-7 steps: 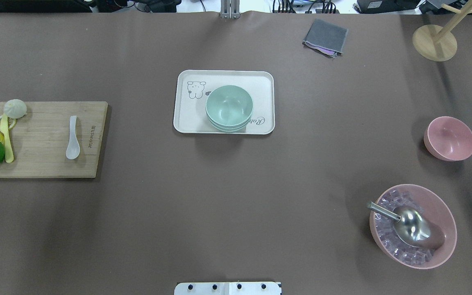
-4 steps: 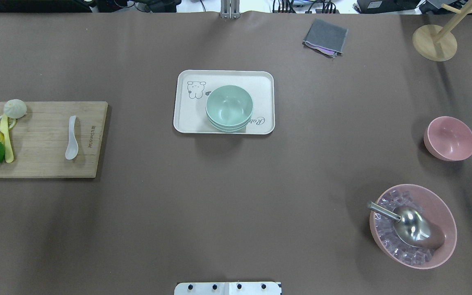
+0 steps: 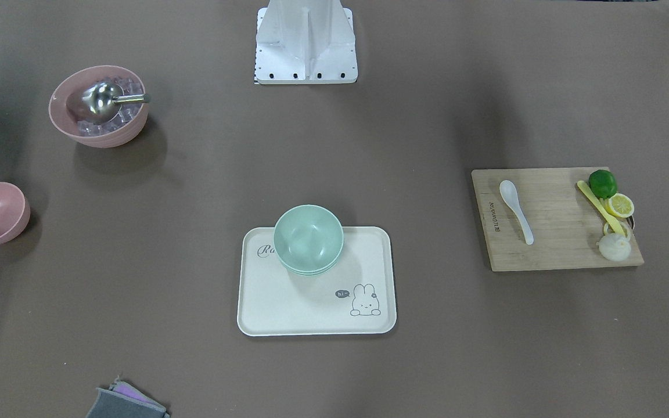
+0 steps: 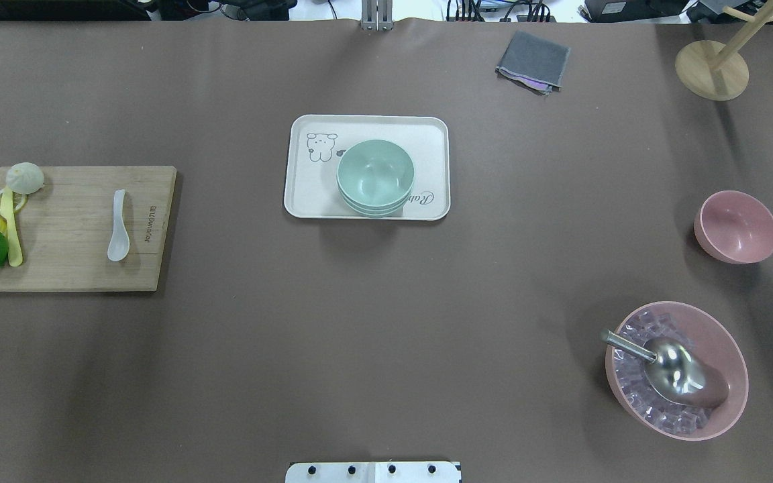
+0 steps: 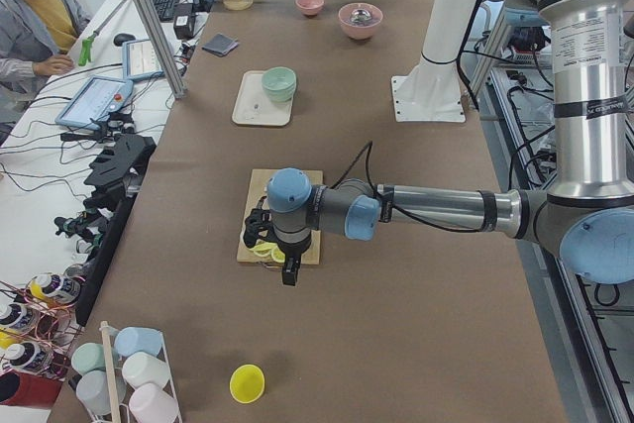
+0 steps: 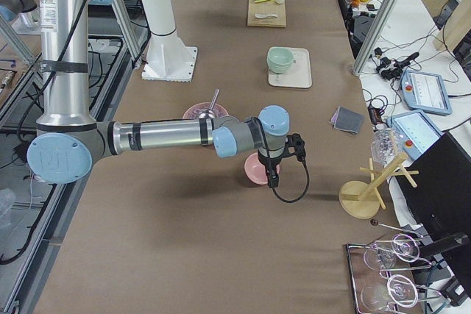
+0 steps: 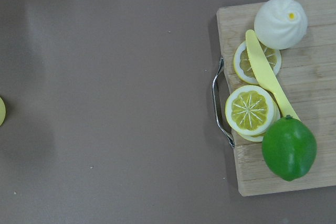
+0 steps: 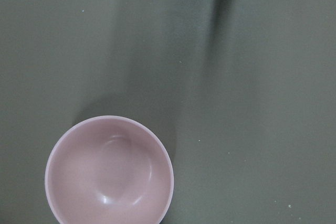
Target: Stack pink bowl on green and place spoon
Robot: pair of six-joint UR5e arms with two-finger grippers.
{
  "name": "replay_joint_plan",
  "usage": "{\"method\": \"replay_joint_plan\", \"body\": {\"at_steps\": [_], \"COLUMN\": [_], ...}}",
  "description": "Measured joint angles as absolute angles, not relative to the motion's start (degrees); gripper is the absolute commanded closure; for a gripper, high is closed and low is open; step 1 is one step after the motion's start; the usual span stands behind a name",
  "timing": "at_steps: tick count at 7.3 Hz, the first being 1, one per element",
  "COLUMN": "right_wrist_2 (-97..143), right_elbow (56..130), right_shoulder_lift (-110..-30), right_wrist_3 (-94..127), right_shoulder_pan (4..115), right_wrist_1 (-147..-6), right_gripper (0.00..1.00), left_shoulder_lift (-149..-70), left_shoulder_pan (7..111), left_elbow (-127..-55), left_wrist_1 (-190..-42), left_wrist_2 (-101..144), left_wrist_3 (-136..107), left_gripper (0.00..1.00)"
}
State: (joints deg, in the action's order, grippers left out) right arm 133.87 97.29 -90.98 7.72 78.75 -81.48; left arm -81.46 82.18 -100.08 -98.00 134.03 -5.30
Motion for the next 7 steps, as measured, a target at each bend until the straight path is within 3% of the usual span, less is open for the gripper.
{"method": "replay_joint_plan", "body": {"at_steps": [7], "right_wrist_2": [133.92], "right_elbow": [101.12], "right_shoulder_lift": [-90.29], "right_wrist_3": [8.54], "right_shoulder_pan": [80.37], "right_wrist_1": [-84.95], "right_gripper": [0.00], "left_shoulder_lift": [-81.91], "left_shoulder_pan": [82.12], "left_elbow": [-98.29], "left_wrist_1": [-100.01], "left_wrist_2": [133.94], "left_wrist_3": [-5.48], "left_gripper": [0.02]}}
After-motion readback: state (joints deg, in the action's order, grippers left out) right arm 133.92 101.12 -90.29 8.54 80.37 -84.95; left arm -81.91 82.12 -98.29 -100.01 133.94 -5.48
